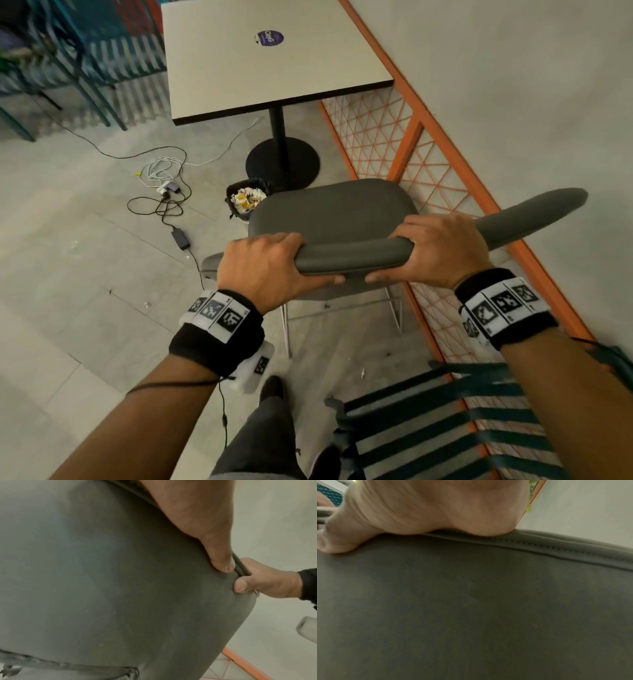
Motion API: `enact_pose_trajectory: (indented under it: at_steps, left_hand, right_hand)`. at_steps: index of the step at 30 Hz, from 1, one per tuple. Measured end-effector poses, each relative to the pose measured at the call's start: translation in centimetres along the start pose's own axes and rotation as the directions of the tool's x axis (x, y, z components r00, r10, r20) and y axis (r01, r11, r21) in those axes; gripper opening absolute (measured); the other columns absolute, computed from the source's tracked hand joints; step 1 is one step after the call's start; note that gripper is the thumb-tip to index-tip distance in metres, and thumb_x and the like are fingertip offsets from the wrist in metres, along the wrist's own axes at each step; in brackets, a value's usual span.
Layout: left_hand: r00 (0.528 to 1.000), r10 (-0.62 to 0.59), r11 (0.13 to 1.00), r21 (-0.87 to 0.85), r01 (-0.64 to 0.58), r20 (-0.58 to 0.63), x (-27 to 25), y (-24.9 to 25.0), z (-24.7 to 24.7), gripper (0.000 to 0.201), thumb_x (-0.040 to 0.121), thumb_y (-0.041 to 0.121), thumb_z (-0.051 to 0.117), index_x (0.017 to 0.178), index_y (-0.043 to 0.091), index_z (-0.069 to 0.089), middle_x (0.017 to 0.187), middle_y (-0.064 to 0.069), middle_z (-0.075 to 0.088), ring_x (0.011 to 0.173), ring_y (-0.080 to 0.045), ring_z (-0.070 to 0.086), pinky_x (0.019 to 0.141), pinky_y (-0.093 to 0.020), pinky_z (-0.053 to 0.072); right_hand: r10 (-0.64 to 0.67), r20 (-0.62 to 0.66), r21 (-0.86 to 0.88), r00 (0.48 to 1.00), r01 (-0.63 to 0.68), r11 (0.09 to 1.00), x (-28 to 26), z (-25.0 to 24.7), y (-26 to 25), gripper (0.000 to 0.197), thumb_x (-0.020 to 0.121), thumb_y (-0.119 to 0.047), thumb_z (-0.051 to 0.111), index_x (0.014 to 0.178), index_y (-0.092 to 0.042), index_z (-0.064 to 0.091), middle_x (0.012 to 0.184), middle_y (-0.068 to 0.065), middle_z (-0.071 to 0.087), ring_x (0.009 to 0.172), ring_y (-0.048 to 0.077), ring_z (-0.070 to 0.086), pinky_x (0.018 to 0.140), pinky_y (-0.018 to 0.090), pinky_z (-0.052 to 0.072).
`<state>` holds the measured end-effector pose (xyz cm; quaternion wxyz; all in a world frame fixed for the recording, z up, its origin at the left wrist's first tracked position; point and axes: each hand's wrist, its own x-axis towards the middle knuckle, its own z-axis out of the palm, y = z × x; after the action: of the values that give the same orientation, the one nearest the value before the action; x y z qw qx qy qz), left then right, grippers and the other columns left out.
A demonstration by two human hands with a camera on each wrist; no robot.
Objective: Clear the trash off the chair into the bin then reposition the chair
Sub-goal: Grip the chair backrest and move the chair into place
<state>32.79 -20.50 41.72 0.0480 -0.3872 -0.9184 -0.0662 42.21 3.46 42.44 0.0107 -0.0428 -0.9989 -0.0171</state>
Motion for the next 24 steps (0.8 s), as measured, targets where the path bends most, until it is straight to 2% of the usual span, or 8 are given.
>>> enact_pose_trajectory:
  at_steps: [5, 10, 14, 19, 24]
  left_hand:
    - [1.0, -0.019, 1.0, 0.015, 0.019, -0.01, 4.1, -2.4, 0.5, 0.076, 0.065, 0.096, 0.028, 0.08, 0.028, 0.059, 0.064, 0.012, 0.056, 0.053, -0.012, 0.054, 0.049, -0.026, 0.045]
    - [0.998, -0.025, 0.999, 0.043, 0.027, -0.054, 7.8, -4.0, 0.7, 0.072, 0.066, 0.093, 0.036, 0.073, 0.025, 0.057, 0.057, 0.012, 0.042, 0.048, -0.011, 0.043, 0.048, -0.021, 0.026]
    - [0.997, -0.043, 0.998, 0.053, 0.046, -0.063, 11.0, -5.6, 1.2, 0.073, 0.066, 0.093, 0.036, 0.073, 0.024, 0.057, 0.057, 0.011, 0.045, 0.049, -0.013, 0.045, 0.05, -0.023, 0.03]
    - [0.996, -0.081, 0.996, 0.043, 0.083, -0.04, 14.9, -7.1, 1.7, 0.075, 0.065, 0.095, 0.031, 0.074, 0.024, 0.055, 0.06, 0.008, 0.049, 0.053, -0.015, 0.051, 0.055, -0.026, 0.042]
    - [0.994, -0.09, 0.992, 0.084, 0.095, -0.061, 18.3, -8.4, 2.4, 0.076, 0.065, 0.096, 0.03, 0.07, 0.024, 0.054, 0.059, 0.008, 0.052, 0.051, -0.015, 0.051, 0.051, -0.024, 0.034]
  right_hand:
    - [0.007, 0.02, -0.033, 1.0, -0.006, 0.999, 5.0, -0.1, 0.8, 0.088, 0.054, -0.099, 0.028, 0.081, -0.026, 0.069, 0.073, -0.008, 0.063, 0.066, 0.016, 0.059, 0.066, 0.032, 0.048]
    - [0.001, 0.045, -0.047, 0.999, 0.001, 0.999, 9.8, 0.2, 2.1, 0.091, 0.053, -0.101, 0.024, 0.082, -0.026, 0.067, 0.073, -0.008, 0.06, 0.066, 0.016, 0.057, 0.07, 0.037, 0.05]
    - [-0.013, 0.038, -0.058, 0.999, 0.015, 0.998, 13.4, 0.3, 3.0, 0.092, 0.052, -0.101, 0.024, 0.083, -0.025, 0.067, 0.073, -0.007, 0.061, 0.066, 0.018, 0.057, 0.072, 0.037, 0.049]
    - [-0.027, 0.046, -0.061, 0.999, 0.03, 0.998, 18.0, 0.4, 4.5, 0.098, 0.051, -0.102, 0.021, 0.084, -0.023, 0.068, 0.073, -0.005, 0.062, 0.065, 0.018, 0.058, 0.072, 0.039, 0.051]
    - [-0.052, 0.028, -0.08, 0.998, 0.054, 0.995, 21.7, 0.5, 5.8, 0.092, 0.053, -0.1, 0.025, 0.083, -0.024, 0.067, 0.071, -0.005, 0.06, 0.063, 0.016, 0.055, 0.068, 0.031, 0.047]
